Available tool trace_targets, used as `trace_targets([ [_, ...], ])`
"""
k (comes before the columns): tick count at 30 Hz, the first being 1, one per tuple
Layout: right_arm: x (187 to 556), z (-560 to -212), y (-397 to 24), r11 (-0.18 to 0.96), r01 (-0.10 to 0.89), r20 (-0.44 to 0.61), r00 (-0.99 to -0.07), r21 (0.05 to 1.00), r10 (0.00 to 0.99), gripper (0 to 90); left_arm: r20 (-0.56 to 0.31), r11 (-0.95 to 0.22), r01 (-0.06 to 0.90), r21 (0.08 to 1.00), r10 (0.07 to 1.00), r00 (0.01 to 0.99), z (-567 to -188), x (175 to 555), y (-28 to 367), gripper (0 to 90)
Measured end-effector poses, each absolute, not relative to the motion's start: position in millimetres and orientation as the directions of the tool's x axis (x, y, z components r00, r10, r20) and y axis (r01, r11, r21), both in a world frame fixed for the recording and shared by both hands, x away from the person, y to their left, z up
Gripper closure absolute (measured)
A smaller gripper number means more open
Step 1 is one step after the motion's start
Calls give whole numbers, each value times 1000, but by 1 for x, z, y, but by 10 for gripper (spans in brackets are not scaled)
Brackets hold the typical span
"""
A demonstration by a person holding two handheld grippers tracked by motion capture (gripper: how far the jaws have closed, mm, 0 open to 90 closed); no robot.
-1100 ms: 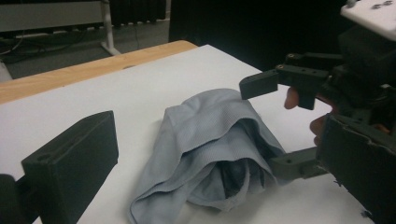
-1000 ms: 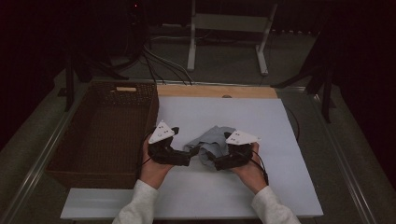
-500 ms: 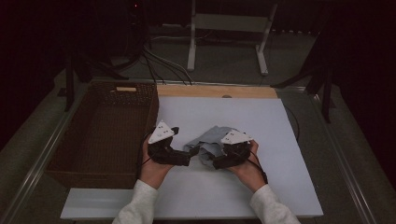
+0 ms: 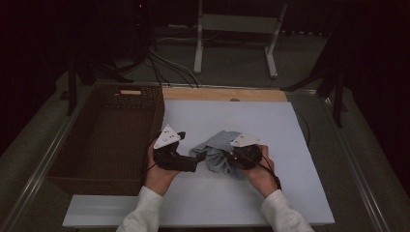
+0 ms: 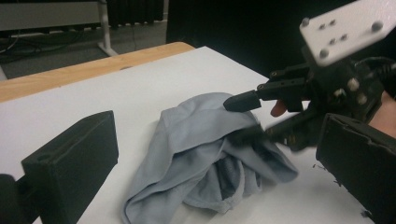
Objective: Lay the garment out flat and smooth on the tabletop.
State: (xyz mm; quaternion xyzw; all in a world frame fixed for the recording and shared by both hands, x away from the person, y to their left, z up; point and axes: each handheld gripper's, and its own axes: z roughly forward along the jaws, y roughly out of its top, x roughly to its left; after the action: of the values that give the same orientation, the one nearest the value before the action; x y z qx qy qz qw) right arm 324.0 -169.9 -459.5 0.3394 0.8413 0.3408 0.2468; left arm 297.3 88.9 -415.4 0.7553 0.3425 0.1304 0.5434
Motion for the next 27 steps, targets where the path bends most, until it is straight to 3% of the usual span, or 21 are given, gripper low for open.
trace_targets([
  [3,325,-456,-176,512,412,-167,-634,754,756,715,-173,-180,376,909,658,733,-416,297,88,2],
  [6,326,-455,-180,496,418,-144,-636,761,758,790,-175,-181,378,908,657,733,-417,298,87,2],
  [10,323,-455,-178,506,411,-154,-641,758,752,830,-175,-182,379,907,656,734,-417,298,87,2],
  [16,322,-454,-179,503,411,-149,-644,760,750,816,-176,-179,378,908,655,734,-417,297,87,2],
  [18,320,-454,-180,498,405,-140,-651,767,746,728,-177,-180,379,908,656,734,-417,297,87,2],
  [27,315,-454,-169,488,391,-112,-680,780,725,168,-177,-181,380,907,656,734,-417,297,86,2],
])
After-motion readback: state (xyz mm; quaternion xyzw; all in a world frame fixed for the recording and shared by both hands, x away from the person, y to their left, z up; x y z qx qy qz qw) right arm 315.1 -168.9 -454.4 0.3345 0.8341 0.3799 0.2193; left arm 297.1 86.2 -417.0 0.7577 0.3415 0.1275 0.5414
